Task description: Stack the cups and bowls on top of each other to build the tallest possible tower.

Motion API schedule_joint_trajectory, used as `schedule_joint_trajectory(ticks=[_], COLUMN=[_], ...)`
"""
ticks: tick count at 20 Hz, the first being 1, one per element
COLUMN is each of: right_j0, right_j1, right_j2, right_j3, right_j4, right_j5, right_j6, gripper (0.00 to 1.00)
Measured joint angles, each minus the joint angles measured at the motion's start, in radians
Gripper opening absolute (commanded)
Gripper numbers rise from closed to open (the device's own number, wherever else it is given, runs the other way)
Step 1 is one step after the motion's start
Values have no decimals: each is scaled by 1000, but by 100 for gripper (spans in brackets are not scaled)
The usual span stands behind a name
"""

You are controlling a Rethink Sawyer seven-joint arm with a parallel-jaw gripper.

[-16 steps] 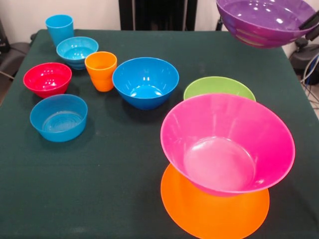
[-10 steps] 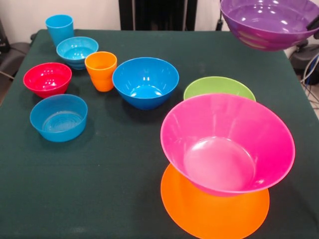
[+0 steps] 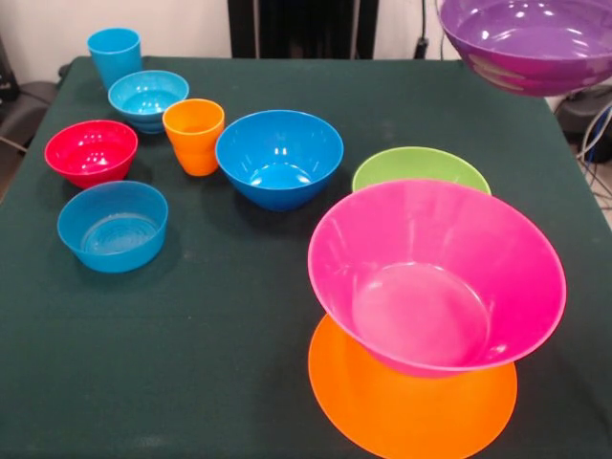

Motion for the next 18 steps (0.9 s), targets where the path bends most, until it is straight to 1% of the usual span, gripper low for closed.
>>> schedule_joint_trajectory(ticks=[7,9,11,13,18], right_j0=[-47,-70,-78,-96,-114], right_j1=[10,22,29,50,83], right_j2=[15,20,21,21,21], right_j3=[-39,-72,-89,-132,-201], right_j4=[0,0,0,-1,-1], right_j5=[0,0,0,0,0], right_j6=[-58,-82,-90,-109,-138], gripper=[0,0,0,0,0])
